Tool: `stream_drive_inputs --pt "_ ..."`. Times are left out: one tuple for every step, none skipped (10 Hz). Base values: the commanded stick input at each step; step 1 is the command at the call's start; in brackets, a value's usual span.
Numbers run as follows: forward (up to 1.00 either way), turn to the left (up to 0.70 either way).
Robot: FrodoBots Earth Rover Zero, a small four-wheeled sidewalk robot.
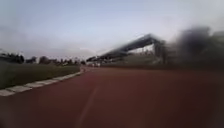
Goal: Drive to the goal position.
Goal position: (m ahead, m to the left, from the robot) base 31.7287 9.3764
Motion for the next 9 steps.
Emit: stream_drive_inputs --pt "0.70 0.00" --pt "0.70 0.00" --pt "0.70 0.00" --pt "0.70 0.00" --pt "0.70 0.00" --pt "0.70 0.00" --pt "0.70 0.00" --pt "0.70 0.00" --pt "0.70 0.00"
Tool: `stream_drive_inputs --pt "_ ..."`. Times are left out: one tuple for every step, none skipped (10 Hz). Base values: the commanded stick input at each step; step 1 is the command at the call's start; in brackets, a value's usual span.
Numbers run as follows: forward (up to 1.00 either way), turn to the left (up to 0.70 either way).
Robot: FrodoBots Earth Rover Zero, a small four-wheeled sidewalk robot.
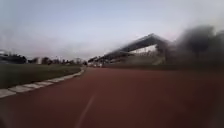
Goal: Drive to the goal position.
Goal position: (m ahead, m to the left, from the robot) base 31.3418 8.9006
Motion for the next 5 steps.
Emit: stream_drive_inputs --pt "0.70 0.00" --pt "0.70 0.00" --pt "0.70 0.00" --pt "0.70 0.00" --pt "0.70 0.00"
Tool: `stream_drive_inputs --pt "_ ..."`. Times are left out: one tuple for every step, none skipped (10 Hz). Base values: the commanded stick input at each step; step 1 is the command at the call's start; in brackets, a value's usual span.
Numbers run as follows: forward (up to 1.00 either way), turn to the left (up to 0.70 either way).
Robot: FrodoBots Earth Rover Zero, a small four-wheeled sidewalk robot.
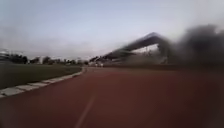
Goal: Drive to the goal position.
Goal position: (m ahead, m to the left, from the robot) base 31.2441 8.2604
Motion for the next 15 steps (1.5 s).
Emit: stream_drive_inputs --pt "0.70 0.00" --pt "0.70 0.00" --pt "0.70 0.00" --pt "0.70 0.00" --pt "0.70 0.00" --pt "0.70 0.00" --pt "0.70 0.00" --pt "0.70 0.00" --pt "0.70 0.00" --pt "0.70 0.00" --pt "0.70 0.00" --pt "0.70 0.00" --pt "0.70 0.00" --pt "0.70 0.00" --pt "0.70 0.00"
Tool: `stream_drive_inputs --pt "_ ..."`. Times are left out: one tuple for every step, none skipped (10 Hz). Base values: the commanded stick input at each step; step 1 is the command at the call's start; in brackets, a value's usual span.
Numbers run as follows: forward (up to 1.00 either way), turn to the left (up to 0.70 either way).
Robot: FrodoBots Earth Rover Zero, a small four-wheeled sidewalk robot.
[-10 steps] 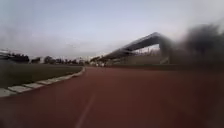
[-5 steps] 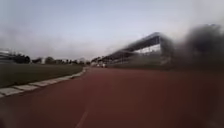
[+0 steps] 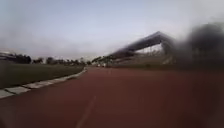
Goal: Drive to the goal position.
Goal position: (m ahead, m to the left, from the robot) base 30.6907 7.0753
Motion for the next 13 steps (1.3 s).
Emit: stream_drive_inputs --pt "0.70 0.00" --pt "0.70 0.00" --pt "0.70 0.00" --pt "0.70 0.00" --pt "0.70 0.00" --pt "0.70 0.00" --pt "0.70 0.00" --pt "0.70 0.00" --pt "0.70 0.00" --pt "0.70 0.00" --pt "0.70 0.00" --pt "0.70 0.00" --pt "0.70 0.00"
